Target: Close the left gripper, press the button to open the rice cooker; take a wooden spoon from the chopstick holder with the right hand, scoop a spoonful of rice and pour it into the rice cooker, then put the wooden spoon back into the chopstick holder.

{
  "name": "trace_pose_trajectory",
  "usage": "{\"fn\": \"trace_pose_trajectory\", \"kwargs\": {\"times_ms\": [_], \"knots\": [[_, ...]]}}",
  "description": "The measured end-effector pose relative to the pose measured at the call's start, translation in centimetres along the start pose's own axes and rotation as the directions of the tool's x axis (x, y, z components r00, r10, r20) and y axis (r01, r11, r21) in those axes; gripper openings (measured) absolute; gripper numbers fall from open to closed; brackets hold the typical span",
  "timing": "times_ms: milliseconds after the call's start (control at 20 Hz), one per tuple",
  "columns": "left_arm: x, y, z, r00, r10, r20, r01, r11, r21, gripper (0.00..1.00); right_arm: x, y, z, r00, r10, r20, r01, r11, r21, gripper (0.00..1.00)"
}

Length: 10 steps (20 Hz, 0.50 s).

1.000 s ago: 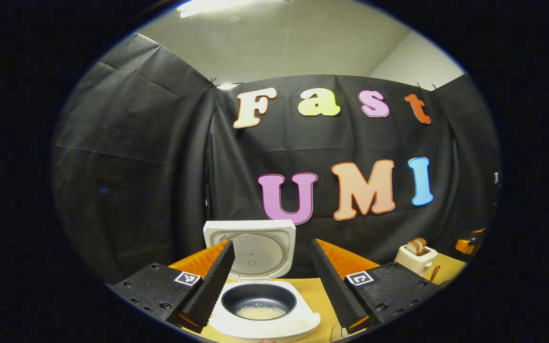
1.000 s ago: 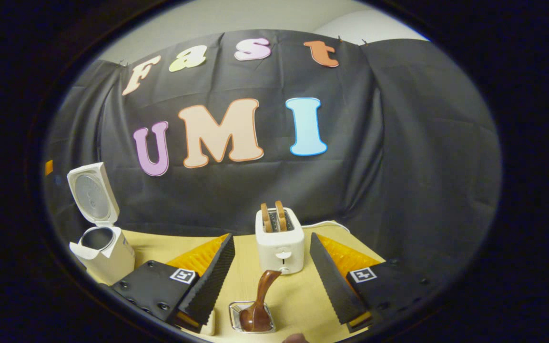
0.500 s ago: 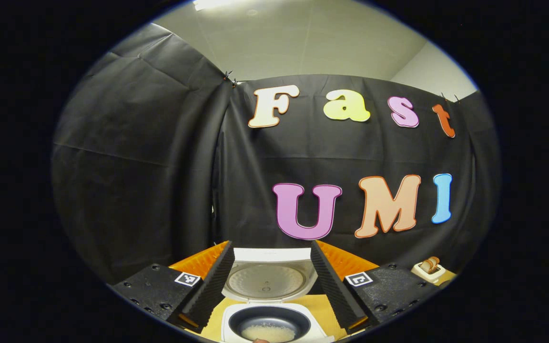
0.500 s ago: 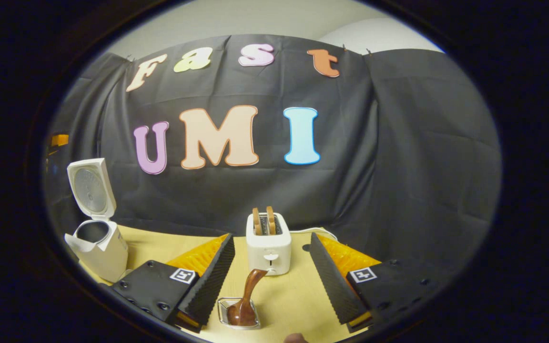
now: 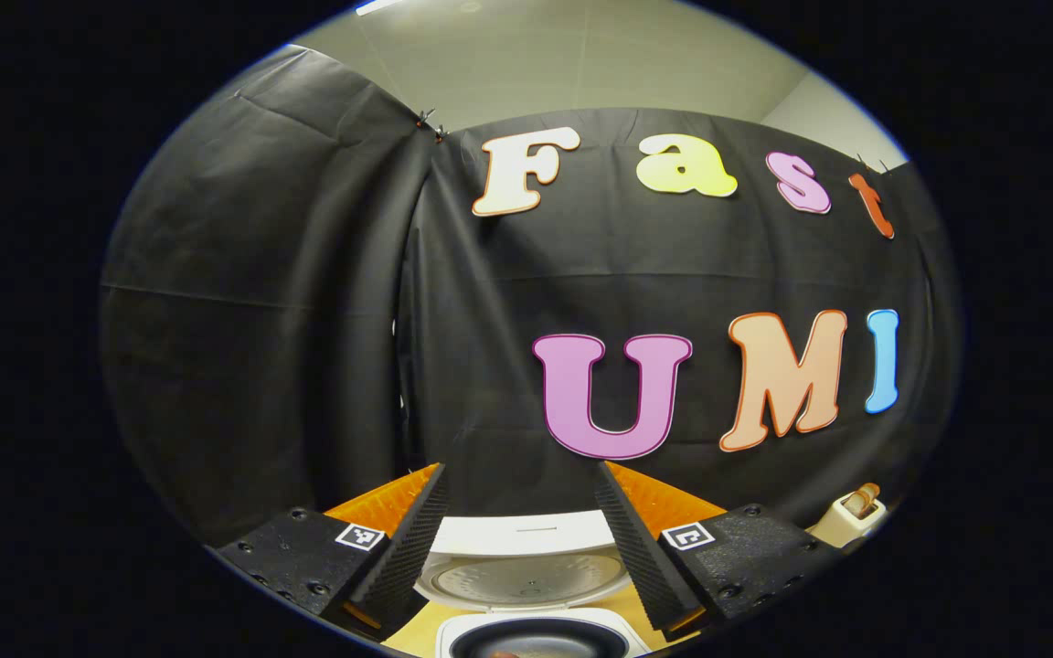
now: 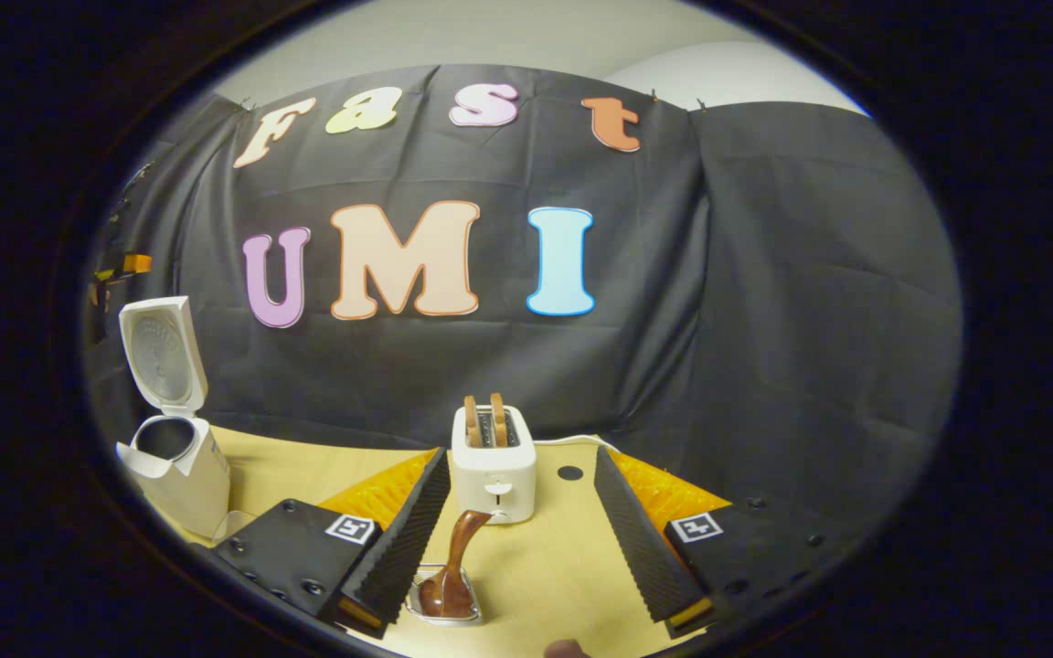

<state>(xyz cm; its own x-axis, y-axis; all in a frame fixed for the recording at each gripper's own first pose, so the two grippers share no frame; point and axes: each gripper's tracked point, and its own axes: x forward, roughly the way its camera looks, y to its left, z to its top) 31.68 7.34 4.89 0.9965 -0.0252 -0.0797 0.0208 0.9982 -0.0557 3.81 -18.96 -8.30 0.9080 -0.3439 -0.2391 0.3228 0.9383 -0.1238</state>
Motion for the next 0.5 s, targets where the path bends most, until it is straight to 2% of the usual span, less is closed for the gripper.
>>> {"fn": "trace_pose_trajectory", "kwargs": {"times_ms": [50, 150, 300, 350, 400, 500], "knots": [[0.9, -0.2, -0.4, 1.000, -0.006, -0.007, 0.006, 1.000, -0.003, 0.92, -0.2, -0.3, 0.0, 1.000, -0.008, -0.001, 0.008, 1.000, 0.002, 0.98], [2.7, -0.3, -0.7, 1.000, -0.005, 0.003, 0.005, 1.000, -0.004, 0.94, -0.4, -0.4, 0.0, 1.000, -0.010, 0.000, 0.010, 1.000, 0.012, 0.98], [4.7, -0.6, -2.7, 0.999, -0.003, -0.032, 0.005, 0.999, 0.042, 0.94, -0.5, -0.5, -0.5, 1.000, -0.017, -0.009, 0.017, 1.000, -0.003, 0.98], [5.2, -0.6, -3.3, 0.999, 0.004, -0.046, -0.002, 0.999, 0.052, 0.91, -0.6, -0.3, -0.6, 1.000, -0.014, -0.011, 0.014, 1.000, -0.007, 0.98], [5.5, -0.6, -3.7, 0.999, 0.010, -0.051, -0.007, 0.999, 0.051, 0.94, -0.6, -0.1, -0.5, 1.000, -0.010, -0.010, 0.010, 1.000, -0.008, 0.98], [5.9, -0.5, -5.1, 0.997, 0.021, -0.076, -0.018, 0.999, 0.039, 0.92, -0.5, 0.2, -0.6, 1.000, -0.004, -0.013, 0.004, 1.000, -0.010, 0.98]]}}
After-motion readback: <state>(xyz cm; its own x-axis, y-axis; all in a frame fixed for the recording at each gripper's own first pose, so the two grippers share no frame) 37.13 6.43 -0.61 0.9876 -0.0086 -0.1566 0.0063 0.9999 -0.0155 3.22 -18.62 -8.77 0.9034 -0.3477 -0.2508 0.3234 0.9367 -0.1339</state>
